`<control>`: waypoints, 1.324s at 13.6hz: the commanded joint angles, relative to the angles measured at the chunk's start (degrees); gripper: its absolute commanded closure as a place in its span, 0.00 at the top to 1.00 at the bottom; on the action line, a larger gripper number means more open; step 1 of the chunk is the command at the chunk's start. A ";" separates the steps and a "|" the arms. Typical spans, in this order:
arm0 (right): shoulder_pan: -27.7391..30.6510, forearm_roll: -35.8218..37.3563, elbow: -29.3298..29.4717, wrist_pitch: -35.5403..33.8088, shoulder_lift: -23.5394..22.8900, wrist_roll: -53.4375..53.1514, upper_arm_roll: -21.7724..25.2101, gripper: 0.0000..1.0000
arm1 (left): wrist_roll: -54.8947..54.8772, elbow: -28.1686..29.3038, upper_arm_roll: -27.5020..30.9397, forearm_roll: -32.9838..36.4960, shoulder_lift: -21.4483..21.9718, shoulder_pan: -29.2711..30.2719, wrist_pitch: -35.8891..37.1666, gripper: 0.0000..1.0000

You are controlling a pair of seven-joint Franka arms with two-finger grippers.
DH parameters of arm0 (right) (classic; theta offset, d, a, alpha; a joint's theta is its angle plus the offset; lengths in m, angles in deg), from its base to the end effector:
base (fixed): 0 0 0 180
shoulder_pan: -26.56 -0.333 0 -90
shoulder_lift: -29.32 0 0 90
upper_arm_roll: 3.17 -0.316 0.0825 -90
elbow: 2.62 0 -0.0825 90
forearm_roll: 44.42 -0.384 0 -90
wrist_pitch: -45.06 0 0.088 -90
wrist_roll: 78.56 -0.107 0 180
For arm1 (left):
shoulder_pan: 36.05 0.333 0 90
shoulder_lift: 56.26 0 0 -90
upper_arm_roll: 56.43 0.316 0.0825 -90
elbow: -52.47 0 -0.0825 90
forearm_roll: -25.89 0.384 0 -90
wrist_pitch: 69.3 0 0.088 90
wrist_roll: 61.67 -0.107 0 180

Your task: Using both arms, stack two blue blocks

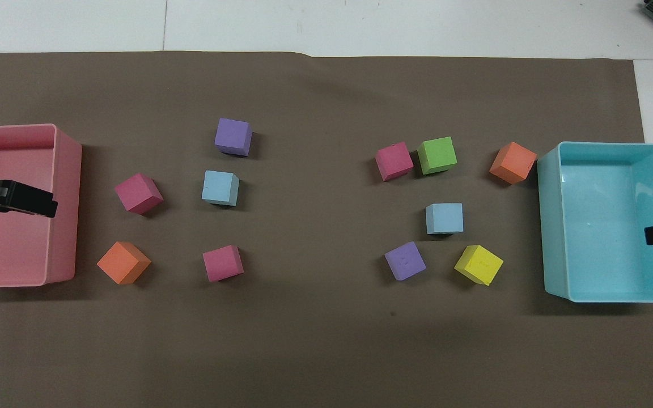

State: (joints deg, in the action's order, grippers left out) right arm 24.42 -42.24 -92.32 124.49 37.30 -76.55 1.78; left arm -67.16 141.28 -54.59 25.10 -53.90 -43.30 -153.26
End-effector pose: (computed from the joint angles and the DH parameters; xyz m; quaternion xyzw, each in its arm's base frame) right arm 0.4888 -0.0324 0.6837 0.9997 -0.0096 -0.0208 0.0119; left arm 0.5284 -0.0512 0.6475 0.9952 -0.0956 -0.0217 0.0075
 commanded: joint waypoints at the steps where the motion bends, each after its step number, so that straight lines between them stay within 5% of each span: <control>1: 0.03 -0.08 -1.96 0.91 1.69 1.07 -0.11 1.00 | -0.23 0.05 -0.43 -0.08 0.63 0.74 0.29 1.00; 18: 0.03 -0.08 -2.84 0.56 2.30 0.90 -0.20 1.00 | -0.31 -0.13 -0.34 0.00 0.63 0.83 0.46 1.00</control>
State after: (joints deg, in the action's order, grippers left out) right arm 24.42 -42.24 -93.14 124.48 37.92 -76.55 1.69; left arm -67.16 141.28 -54.55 25.10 -53.89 -43.26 -153.26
